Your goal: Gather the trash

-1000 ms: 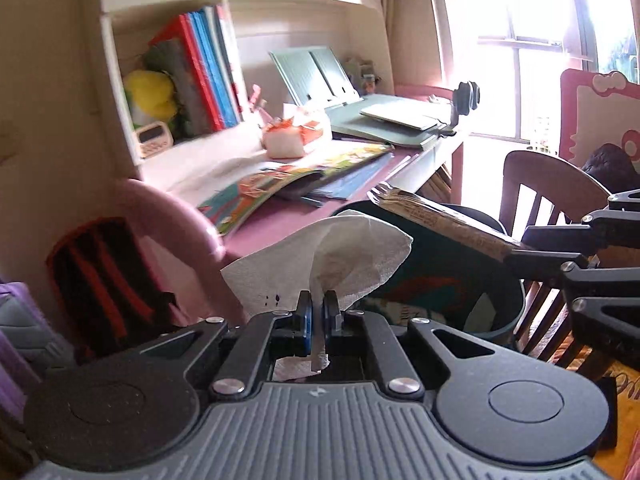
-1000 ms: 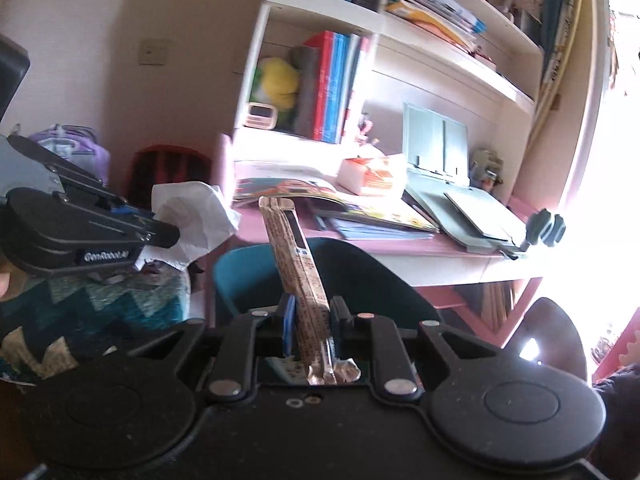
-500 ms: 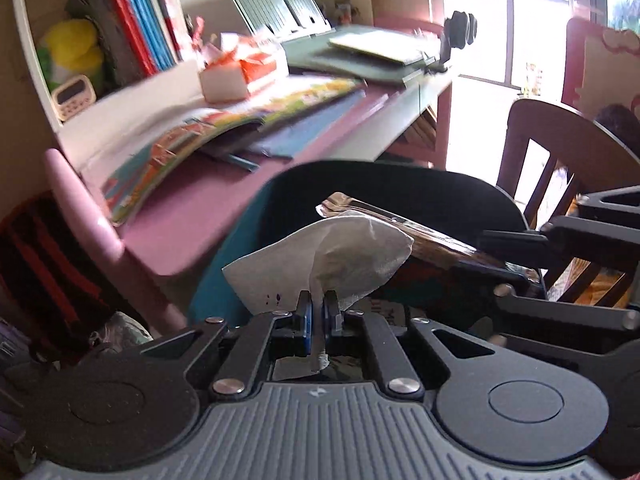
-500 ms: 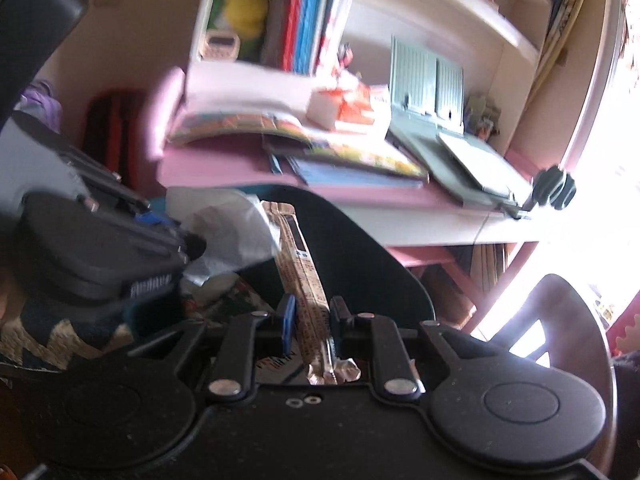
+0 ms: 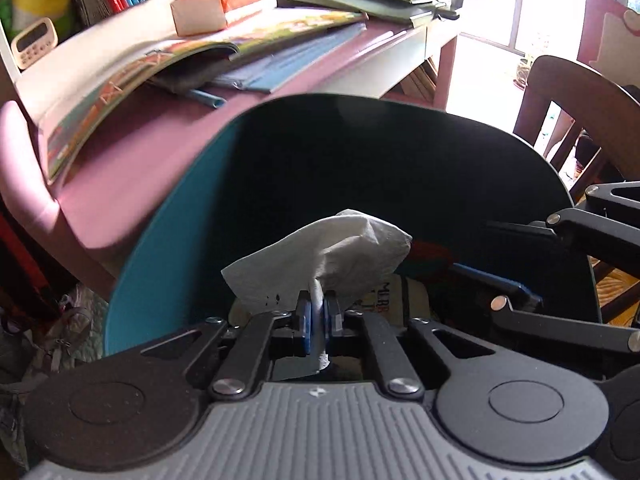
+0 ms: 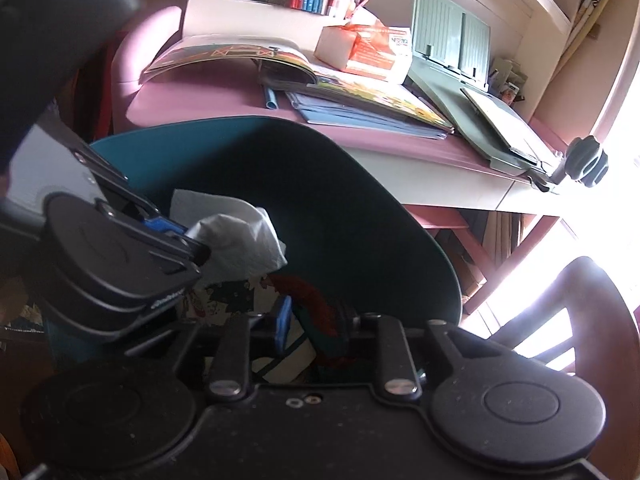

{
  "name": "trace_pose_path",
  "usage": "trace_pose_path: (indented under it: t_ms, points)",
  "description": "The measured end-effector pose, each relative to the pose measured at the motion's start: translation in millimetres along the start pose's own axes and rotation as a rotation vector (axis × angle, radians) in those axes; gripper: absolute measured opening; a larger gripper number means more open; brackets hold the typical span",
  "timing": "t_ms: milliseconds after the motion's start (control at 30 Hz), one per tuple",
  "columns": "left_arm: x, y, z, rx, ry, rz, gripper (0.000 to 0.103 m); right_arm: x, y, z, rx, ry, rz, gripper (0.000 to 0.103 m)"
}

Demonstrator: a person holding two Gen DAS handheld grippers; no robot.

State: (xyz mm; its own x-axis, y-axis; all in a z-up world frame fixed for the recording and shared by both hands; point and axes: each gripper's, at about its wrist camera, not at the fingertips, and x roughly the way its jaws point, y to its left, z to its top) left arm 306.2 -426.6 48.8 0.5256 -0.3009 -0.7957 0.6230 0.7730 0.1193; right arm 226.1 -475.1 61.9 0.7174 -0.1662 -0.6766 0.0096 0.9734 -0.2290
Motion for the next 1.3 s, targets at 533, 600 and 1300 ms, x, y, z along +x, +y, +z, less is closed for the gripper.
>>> trace_pose_path:
  t_ms: [533, 600, 1300]
  points:
    - [-44.1, 8.6, -14.2, -0.041, -0.109, -0.026, 0.061, -43.0, 1.1, -9.9, 0.051, -0.079, 0.011, 0.052]
    - [-54.3, 9.7, -17.8, -0.043, -0.128, -0.023, 0.067, -52.7, 1.0, -10.7, 0.064, -0.096, 0.014, 0.054]
    - [-163.3, 18.8, -80.5, -0.028, -0.338, -0.061, 0.076, -162.8, 25.6, -38.1, 0.215, -0.234, 0.047, 0.060]
